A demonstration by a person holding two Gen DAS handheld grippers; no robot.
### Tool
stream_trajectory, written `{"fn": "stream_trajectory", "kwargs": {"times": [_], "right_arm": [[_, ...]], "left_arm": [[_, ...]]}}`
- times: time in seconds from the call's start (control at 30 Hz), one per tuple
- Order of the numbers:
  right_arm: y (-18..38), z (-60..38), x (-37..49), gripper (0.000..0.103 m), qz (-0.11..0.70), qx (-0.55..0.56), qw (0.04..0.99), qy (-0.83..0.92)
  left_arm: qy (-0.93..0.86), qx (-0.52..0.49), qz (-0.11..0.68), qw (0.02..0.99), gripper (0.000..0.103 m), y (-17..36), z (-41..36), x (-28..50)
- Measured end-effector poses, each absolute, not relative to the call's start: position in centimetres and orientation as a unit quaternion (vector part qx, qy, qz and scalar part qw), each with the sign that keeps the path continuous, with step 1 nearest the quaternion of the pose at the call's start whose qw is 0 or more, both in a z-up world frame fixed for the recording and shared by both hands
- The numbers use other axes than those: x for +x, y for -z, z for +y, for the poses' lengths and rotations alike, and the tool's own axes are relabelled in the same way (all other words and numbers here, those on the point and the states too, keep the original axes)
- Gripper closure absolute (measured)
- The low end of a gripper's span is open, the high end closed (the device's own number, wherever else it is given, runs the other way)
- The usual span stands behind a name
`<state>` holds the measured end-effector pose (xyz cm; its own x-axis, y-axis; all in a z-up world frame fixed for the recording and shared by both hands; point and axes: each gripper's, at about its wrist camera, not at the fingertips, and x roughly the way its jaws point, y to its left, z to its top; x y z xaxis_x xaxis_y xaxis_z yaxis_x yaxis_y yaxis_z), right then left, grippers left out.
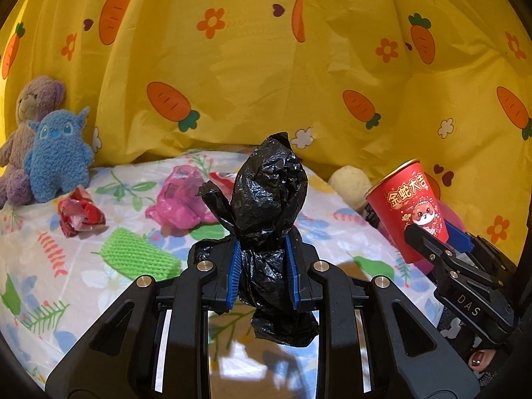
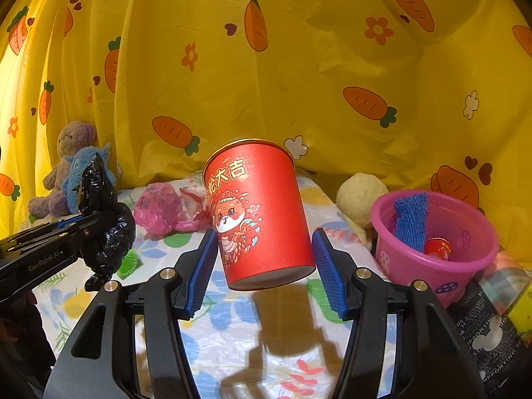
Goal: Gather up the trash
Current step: 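Carry the black bag and red cup over the pink bucket with both tools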
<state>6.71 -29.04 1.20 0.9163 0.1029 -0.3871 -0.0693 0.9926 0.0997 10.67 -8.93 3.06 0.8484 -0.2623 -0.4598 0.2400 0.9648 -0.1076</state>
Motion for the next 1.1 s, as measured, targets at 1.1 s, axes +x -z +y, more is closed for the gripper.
{"fn": "stream_trajectory", "kwargs": {"times": [1.1], "right_arm": [[-1.1,-47.2,9.7,0.046,0.167,0.094,0.971,0.146]], "left_arm": [[0.299,0.034,0.222,0.928,0.080,-3.4,-32.8,19.6]]}}
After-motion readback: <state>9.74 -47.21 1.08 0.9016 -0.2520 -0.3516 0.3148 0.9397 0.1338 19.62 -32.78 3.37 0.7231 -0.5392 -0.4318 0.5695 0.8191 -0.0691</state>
